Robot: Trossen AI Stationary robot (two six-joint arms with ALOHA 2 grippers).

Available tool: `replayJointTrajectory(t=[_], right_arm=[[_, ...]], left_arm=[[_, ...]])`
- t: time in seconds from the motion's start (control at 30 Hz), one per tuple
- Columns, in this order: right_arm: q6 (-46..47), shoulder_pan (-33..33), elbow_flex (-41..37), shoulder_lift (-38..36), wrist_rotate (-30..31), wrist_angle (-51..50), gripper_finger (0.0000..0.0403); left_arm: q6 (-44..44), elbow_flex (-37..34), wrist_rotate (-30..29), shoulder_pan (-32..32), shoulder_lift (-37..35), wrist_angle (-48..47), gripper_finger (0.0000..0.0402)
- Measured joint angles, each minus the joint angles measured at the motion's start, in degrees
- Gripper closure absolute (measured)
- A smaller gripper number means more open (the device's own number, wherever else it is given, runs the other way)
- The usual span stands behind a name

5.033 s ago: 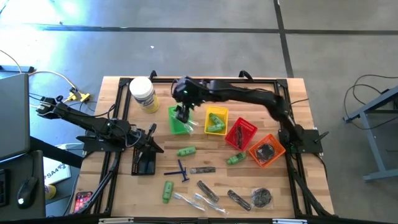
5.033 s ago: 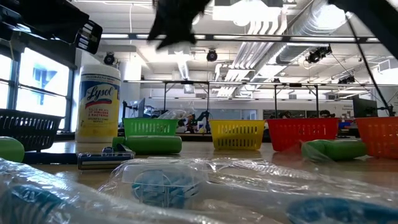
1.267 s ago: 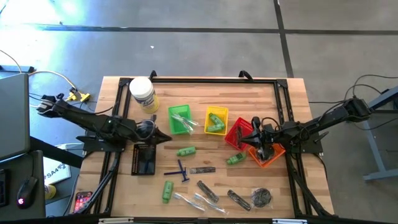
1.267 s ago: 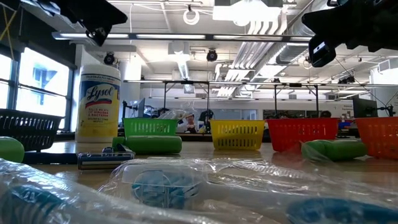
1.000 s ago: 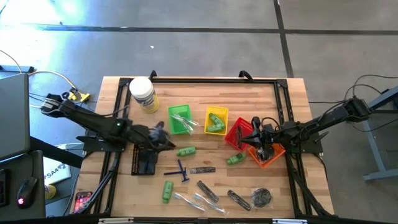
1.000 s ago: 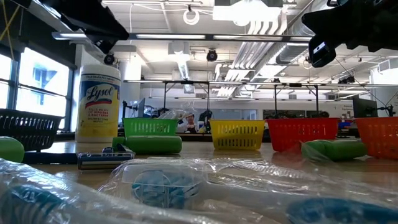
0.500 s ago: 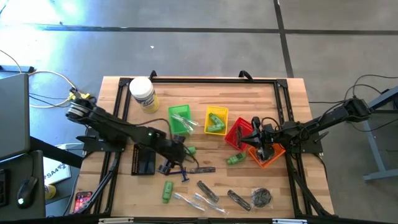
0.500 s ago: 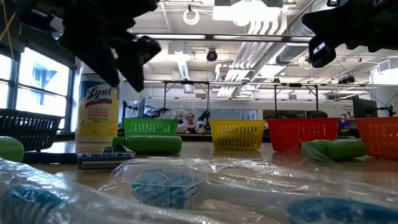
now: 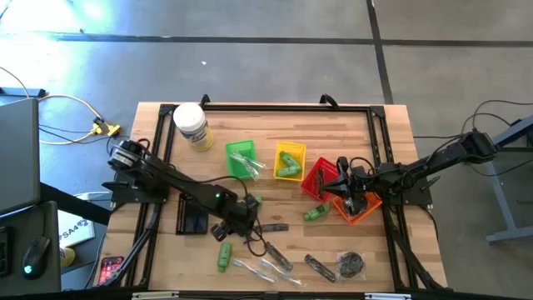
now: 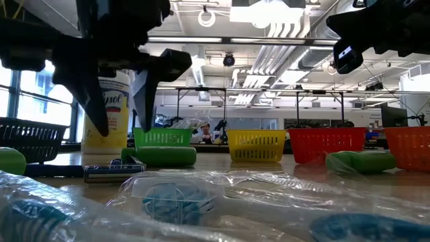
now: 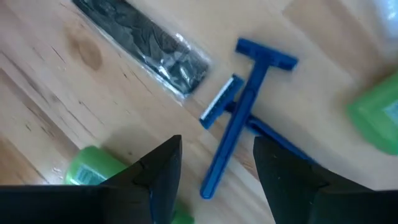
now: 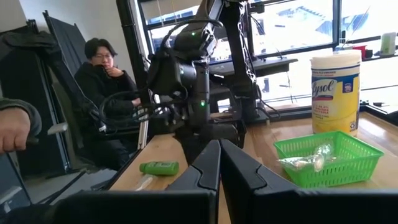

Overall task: Pick & Place Travel size toiletries
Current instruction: Put the blue razor into the black bin

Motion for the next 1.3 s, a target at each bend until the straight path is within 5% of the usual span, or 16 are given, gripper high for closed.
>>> replayJointTrajectory(t=[0.63, 1.3], right_arm=[[0.01, 0.00, 0.00, 0.00, 0.09, 0.04, 0.0399], [0.04, 0.00, 0.00, 0.00, 0.09, 0.09, 0.0399]], left_arm=[[2.05, 0.09, -0.75, 0.02, 6.27, -1.00, 0.0213], [3.22, -0.07, -0.98, -0.07, 6.23, -1.10, 0.0367]])
